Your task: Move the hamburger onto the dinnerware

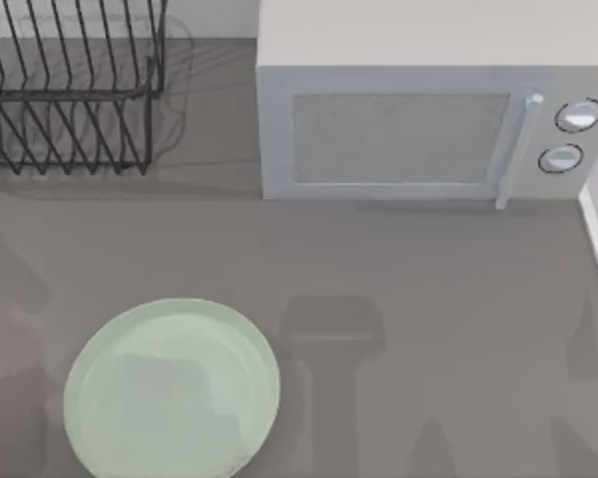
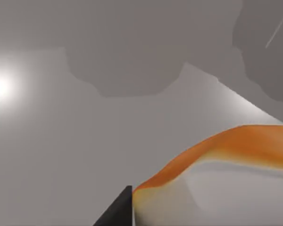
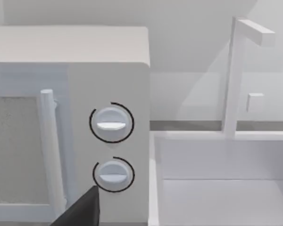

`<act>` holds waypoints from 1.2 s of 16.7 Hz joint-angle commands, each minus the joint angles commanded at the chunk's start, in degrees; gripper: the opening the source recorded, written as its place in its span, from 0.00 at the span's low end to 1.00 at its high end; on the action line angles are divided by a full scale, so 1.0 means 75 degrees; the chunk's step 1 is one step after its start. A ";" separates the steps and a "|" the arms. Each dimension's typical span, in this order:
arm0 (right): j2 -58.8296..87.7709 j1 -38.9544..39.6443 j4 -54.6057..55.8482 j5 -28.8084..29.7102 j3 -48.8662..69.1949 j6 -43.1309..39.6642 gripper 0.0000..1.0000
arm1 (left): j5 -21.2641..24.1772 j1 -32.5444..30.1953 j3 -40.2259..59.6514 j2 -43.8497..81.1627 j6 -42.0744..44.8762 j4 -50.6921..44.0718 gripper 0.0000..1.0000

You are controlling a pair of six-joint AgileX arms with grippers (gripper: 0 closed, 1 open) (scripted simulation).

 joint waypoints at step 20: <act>0.0000 0.0000 0.0000 0.0000 0.0000 0.0000 1.00 | -0.0102 -0.6457 0.0867 0.1416 1.0580 0.0397 0.00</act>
